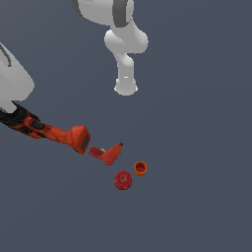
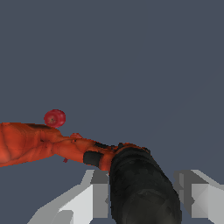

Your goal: Pick up a designated object from a clutter of objects.

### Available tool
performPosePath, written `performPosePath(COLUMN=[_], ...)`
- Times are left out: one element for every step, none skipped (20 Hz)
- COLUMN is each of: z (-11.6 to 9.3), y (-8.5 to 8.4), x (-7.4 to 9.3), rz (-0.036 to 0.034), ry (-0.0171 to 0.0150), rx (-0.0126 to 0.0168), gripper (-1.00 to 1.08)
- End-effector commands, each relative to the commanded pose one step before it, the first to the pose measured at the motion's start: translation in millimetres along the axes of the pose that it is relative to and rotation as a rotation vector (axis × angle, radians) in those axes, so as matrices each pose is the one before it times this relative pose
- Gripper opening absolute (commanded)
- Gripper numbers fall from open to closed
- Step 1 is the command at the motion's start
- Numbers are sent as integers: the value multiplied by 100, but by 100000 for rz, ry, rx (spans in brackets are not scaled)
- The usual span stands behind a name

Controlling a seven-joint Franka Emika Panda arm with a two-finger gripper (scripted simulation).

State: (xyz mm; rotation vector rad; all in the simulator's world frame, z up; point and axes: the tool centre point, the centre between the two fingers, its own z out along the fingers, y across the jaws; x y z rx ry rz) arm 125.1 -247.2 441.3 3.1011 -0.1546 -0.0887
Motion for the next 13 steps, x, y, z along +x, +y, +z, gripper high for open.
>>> performPosePath(z=[-1690, -509, -522, -530, -526, -498, -452, -398, -335, -264, -188, -112, -38], y=[-32, -14, -14, -14, -13, -12, -11, -10, -8, -7, -5, -3, -1], x=[-941, -364, -370, -373, -368, -347, -315, -276, -232, -183, -130, -78, -26], rz=[13, 0, 0, 0, 0, 0, 0, 0, 0, 0, 0, 0, 0], ry=[850, 0, 0, 0, 0, 0, 0, 0, 0, 0, 0, 0, 0], rx=[-162, 0, 0, 0, 0, 0, 0, 0, 0, 0, 0, 0, 0], gripper=[-100, -100, -100, -100, -100, -100, -100, -100, -100, -100, -100, -100, -100])
